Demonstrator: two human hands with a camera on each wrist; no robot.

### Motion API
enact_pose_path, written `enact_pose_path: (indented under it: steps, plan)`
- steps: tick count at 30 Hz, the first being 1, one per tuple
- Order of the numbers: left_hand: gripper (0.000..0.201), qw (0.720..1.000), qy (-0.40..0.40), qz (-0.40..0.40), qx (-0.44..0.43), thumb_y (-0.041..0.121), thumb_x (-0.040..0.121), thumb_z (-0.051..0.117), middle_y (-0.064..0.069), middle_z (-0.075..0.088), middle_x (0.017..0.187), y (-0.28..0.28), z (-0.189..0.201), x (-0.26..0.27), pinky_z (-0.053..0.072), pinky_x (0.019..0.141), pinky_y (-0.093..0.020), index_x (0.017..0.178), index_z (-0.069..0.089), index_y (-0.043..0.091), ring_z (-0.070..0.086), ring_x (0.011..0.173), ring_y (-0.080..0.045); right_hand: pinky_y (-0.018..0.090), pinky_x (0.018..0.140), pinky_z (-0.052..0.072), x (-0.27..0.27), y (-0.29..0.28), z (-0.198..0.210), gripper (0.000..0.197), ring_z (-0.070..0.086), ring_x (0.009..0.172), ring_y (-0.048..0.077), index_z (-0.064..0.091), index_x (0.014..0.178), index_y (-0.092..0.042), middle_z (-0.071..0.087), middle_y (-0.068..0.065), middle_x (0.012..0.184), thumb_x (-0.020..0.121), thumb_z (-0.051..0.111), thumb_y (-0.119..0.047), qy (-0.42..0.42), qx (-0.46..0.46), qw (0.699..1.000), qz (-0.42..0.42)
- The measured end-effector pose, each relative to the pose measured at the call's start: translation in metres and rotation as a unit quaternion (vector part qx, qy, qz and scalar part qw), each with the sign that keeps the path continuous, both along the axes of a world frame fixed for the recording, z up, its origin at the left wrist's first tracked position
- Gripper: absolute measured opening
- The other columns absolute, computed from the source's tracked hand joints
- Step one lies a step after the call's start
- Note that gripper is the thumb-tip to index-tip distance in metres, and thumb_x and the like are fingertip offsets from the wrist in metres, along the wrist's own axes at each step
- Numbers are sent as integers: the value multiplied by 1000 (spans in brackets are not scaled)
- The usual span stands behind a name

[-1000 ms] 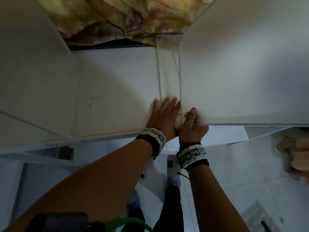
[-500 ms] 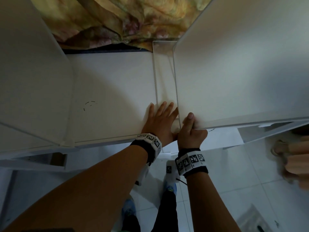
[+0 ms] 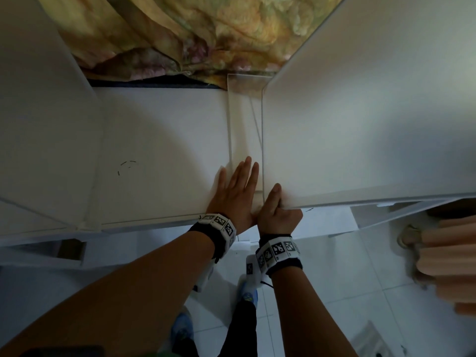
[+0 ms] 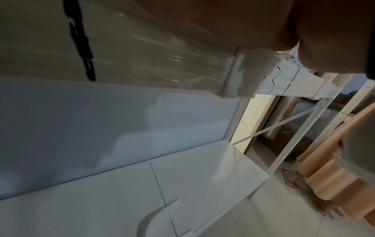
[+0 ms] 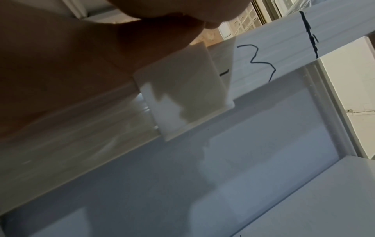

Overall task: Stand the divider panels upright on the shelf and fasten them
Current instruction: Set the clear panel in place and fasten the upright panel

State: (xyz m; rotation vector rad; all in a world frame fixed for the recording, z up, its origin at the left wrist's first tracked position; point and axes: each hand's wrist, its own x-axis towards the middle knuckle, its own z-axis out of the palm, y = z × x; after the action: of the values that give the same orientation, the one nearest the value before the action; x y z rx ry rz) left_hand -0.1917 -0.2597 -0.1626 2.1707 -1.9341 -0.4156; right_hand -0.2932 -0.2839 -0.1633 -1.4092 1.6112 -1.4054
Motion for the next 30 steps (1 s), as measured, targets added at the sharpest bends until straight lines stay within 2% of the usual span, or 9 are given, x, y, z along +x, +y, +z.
enact_pose_path:
  steps: [4,8,10,12,14,17,21,26,30]
  plan:
    - [95,999,-25,-20,-10,69,81,15,-5,-29,163,2,-1,-1,-3,121,-60,154,-22,20,-20,153,-23,17,68,50,3,0,0,48,68,78,13,75,88,-1,75,13,84,88,54,-45,-6,-11,1000,1]
    - [90,994,-80,-70,-27,64,88,17,-9,-24,164,3,-5,-1,2,117,-67,155,-17,16,-16,153,-28,40,74,59,5,-2,-2,55,72,86,27,75,92,-5,75,14,88,91,46,-51,29,-36,999,25]
    - [83,991,-93,-88,-32,59,93,15,-8,-26,162,3,-7,-2,3,116,-67,155,-14,12,-17,153,-28,37,73,58,6,-3,0,54,72,84,26,75,93,-7,75,12,88,91,44,-51,28,-43,998,36]
    - [79,990,-101,-96,-32,54,96,14,-9,-27,160,3,-7,-3,2,117,-67,157,-10,10,-18,153,-29,25,70,53,7,-3,4,52,72,82,26,75,94,-7,75,11,87,92,43,-48,54,-70,995,52]
    - [76,989,-101,-100,-35,49,99,18,-11,-25,161,4,-8,-2,2,117,-67,157,-10,9,-17,153,-28,19,69,46,8,-4,6,48,71,81,26,75,95,-6,75,11,87,94,42,-42,96,-92,989,66]
    - [73,987,-107,-105,-50,41,101,19,-14,-20,162,6,-10,1,6,118,-66,150,-22,7,-15,152,-26,21,70,46,12,-4,2,47,71,83,26,74,98,-8,75,10,89,95,41,-42,117,-91,986,71]
    - [72,987,-105,-109,-59,38,99,17,-16,-16,161,6,-14,4,11,118,-66,148,-25,6,-8,154,-27,19,68,46,14,-5,-12,50,71,82,26,74,97,-5,75,13,89,95,41,-43,110,-103,987,62]
    - [73,987,-106,-114,-33,40,98,18,-16,-21,160,2,-15,1,7,118,-66,154,-12,4,-9,154,-28,21,70,47,11,-8,-15,54,71,86,23,74,99,-8,75,10,92,94,40,-49,129,-74,988,37]
    - [78,987,-103,-125,-18,43,98,27,-15,-19,162,3,-16,1,6,118,-65,155,-10,5,-10,154,-26,22,63,42,10,-5,-11,51,69,73,25,73,84,-8,74,10,78,91,44,-49,125,-7,992,21]
